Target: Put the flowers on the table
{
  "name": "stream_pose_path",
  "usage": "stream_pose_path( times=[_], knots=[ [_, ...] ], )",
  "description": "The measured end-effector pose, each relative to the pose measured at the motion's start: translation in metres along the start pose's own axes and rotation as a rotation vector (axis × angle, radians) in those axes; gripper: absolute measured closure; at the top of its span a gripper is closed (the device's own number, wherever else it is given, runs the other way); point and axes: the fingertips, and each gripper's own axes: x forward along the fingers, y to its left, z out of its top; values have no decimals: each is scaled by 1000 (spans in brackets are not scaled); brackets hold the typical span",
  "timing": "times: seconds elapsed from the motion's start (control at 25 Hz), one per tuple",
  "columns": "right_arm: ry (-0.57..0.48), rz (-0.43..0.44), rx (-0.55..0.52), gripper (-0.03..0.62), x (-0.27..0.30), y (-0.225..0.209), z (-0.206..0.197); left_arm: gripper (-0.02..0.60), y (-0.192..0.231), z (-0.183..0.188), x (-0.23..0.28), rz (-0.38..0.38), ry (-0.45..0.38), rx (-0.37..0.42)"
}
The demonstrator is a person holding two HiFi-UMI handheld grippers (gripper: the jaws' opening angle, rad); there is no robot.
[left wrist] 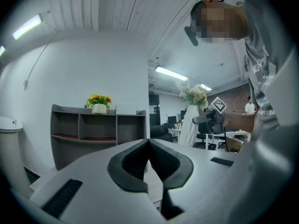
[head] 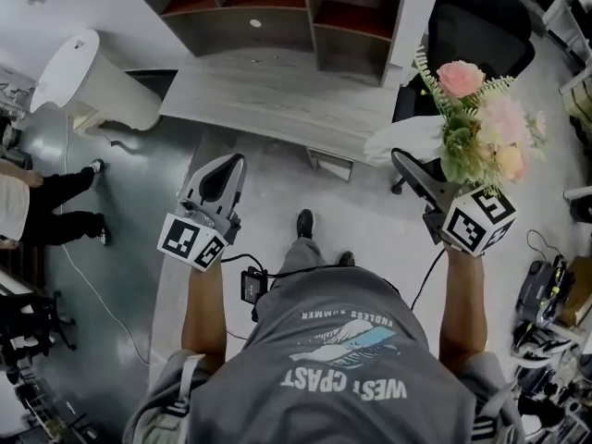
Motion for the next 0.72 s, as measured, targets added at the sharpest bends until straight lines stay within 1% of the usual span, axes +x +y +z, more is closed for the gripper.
stream_pose_path(
  times=[0.16, 0.36, 0.52, 0.72],
  knots=[
    [-14, -81, 13, 252, -2, -11, -2, 566, 11, 0, 31, -87, -21, 8],
    [-15, -167, 29, 252, -3, -35, 5, 566, 21, 10, 83, -184, -36, 8],
    [-22, -223, 61, 252, 11, -53, 9, 566, 39, 10, 114, -241, -27, -1],
    [-16, -272, 62, 252, 35, -57, 16, 566, 65, 7, 133, -292, -28, -15]
  ],
)
